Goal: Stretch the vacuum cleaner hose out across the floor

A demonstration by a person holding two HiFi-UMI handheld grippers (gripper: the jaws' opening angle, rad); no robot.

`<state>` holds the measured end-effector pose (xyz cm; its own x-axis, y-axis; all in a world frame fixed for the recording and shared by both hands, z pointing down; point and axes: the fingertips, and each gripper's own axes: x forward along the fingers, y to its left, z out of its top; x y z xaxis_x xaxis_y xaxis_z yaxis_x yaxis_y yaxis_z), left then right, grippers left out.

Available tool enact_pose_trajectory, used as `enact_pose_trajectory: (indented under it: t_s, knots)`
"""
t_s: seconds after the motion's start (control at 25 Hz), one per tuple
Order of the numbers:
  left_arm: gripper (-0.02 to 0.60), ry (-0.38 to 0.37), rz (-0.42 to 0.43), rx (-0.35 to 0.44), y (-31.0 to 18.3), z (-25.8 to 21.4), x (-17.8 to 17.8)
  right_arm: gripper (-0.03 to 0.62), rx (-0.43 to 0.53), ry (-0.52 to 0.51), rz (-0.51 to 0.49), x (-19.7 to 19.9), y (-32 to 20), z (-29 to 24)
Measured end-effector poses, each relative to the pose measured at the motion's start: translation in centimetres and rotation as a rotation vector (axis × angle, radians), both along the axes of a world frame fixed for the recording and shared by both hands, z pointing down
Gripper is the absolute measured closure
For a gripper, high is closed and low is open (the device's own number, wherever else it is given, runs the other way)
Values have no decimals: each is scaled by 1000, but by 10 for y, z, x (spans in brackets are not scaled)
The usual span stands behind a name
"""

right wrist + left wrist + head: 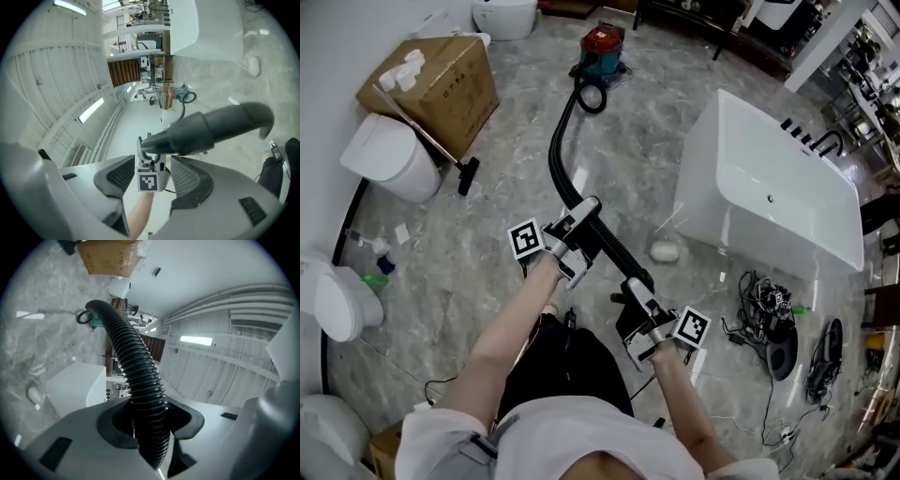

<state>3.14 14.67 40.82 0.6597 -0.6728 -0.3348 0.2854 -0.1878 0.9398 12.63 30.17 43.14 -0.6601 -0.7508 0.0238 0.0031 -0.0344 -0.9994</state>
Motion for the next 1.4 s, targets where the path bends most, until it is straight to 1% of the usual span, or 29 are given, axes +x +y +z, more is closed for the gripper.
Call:
enact_pose_trajectory:
  t_s: [0.12,0.2,0.28,0.44,0.48,0.56,0.64,0.72,0.8,0.96,1.2,1.32,1.4]
  knots:
    - [422,-155,8,33,-7,2,-13,364,-24,20,-59,-23,7,9]
    - [423,-227,31,63,-9,2,-21,362,-33,12,-78,-35,10,12]
    - [423,-279,49,84,-11,1,-25,362,-28,14,-83,-39,7,10]
    - [423,-395,91,142,-11,-1,-25,362,30,106,-91,-39,-3,2]
    - [423,-439,107,168,-8,-1,-25,362,45,131,-95,-40,-6,0]
    - [423,-557,149,229,0,2,-25,362,72,170,-103,-43,-10,-5]
    - [423,-689,204,286,11,9,-24,362,103,203,-112,-46,-12,-11]
    - [423,-810,277,335,25,21,-24,362,133,242,-123,-49,-15,-15]
    - [423,-914,362,388,41,34,-24,362,146,263,-128,-51,-17,-18]
    - [423,-1109,513,545,68,47,-30,362,153,274,-133,-64,-20,-20]
    - [423,-1367,700,799,106,65,-27,362,158,275,-139,-75,-20,-21]
    - [423,-1472,796,910,124,75,-28,362,159,287,-117,-75,-23,-22]
    - [423,-1532,850,963,134,83,-31,355,166,296,-103,-74,-26,-23]
